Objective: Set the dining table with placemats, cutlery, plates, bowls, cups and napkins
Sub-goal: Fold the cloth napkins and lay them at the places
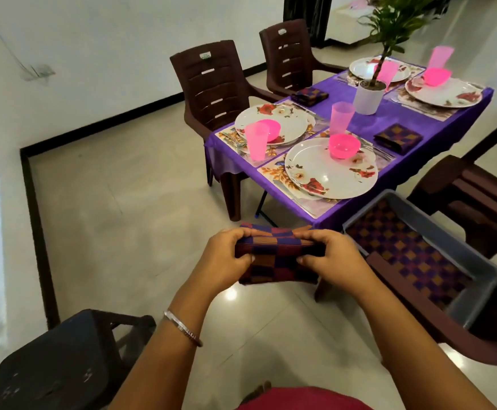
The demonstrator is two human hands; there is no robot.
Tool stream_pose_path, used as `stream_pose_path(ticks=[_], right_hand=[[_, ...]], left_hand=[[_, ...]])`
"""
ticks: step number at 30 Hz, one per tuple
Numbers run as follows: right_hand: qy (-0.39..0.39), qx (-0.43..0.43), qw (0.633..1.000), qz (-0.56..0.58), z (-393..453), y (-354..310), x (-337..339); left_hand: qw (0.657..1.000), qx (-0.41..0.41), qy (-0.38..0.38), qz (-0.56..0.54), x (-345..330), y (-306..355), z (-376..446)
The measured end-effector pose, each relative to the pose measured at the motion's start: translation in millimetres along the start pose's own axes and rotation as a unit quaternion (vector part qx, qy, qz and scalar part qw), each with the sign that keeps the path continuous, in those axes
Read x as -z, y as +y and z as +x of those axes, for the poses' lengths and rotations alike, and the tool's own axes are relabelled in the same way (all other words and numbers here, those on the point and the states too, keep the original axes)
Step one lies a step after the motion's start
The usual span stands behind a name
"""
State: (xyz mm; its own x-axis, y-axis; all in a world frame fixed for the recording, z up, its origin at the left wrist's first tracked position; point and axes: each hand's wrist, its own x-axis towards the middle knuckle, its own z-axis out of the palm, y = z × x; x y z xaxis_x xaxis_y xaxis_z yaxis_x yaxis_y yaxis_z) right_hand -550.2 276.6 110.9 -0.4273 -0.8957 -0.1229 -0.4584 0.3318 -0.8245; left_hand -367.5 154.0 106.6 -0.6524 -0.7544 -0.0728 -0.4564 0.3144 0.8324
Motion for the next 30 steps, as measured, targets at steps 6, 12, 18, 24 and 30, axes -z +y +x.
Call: stream_pose_path(ticks=[6, 12, 18, 24, 30], right_hand=[[0.046, -0.024, 0.998, 0.044, 0, 2, 23], [0.038, -0.088, 0.957, 0.272, 11, 16, 37], [0.108, -0.104, 0.920, 0.362, 41, 40, 64], [0.052, -0.149, 0.884, 0.440, 77, 69, 118], [0.094, -0.116, 0.886, 0.440, 106, 107, 172]], left_hand=[[0.998, -0.017, -0.039, -0.053, 2, 4, 19], [0.974, 0.049, -0.027, -0.218, -32, 25, 42], [0.987, -0.008, 0.022, -0.158, -73, 45, 83], [0.986, -0.041, 0.061, -0.146, -109, 80, 151], [0.980, -0.013, 0.030, -0.198, -158, 117, 213]])
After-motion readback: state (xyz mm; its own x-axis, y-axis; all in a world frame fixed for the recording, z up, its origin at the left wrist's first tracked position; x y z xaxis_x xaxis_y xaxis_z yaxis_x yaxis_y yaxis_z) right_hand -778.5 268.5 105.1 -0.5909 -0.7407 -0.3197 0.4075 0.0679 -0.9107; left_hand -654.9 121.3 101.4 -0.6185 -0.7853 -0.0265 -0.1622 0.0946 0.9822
